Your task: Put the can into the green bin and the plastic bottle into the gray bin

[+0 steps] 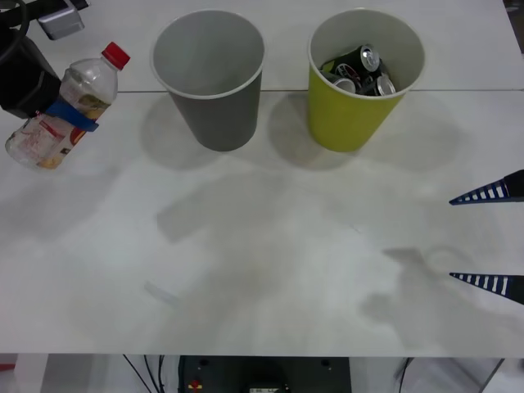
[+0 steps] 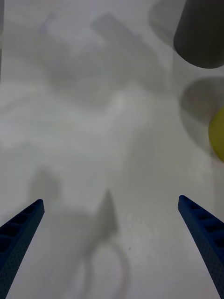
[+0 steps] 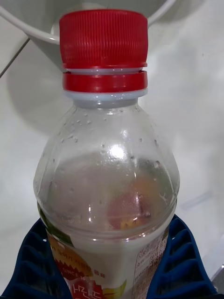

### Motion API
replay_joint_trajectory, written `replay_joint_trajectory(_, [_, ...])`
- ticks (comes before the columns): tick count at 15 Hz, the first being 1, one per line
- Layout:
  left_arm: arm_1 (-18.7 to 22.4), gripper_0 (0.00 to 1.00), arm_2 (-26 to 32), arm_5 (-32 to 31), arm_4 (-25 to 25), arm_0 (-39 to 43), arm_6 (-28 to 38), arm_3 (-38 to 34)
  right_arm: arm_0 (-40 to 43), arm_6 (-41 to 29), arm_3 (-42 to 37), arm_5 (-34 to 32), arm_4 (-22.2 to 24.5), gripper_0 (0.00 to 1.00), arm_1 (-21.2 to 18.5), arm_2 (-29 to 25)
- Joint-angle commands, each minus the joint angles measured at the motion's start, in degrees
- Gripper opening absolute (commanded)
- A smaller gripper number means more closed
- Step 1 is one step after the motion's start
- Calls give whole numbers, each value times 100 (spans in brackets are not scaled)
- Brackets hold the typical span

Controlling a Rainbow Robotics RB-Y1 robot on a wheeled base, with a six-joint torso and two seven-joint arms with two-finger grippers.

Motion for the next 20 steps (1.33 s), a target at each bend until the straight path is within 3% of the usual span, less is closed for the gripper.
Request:
replay_joint_trajectory(1, [-219,1,-939,2,34,-1161,-35,731,0,0,0,0,0,100,0,0])
replay_joint_trajectory(5, [-940,0,-1246,2,-71,-2101,-158,1926,0,0,0,0,0,100,0,0])
replay_joint_trajectory(12, [-2258,0,-1246,11,-932,-2998,-158,3262,0,0,0,0,0,100,0,0])
replay_joint_trajectory(16, [-2979,0,-1246,398,-1592,-3358,-246,3956,0,0,0,0,0,100,0,0])
replay_joint_trajectory(20, [-3506,0,-1246,820,-1776,-3648,-263,4642,0,0,0,0,0,100,0,0])
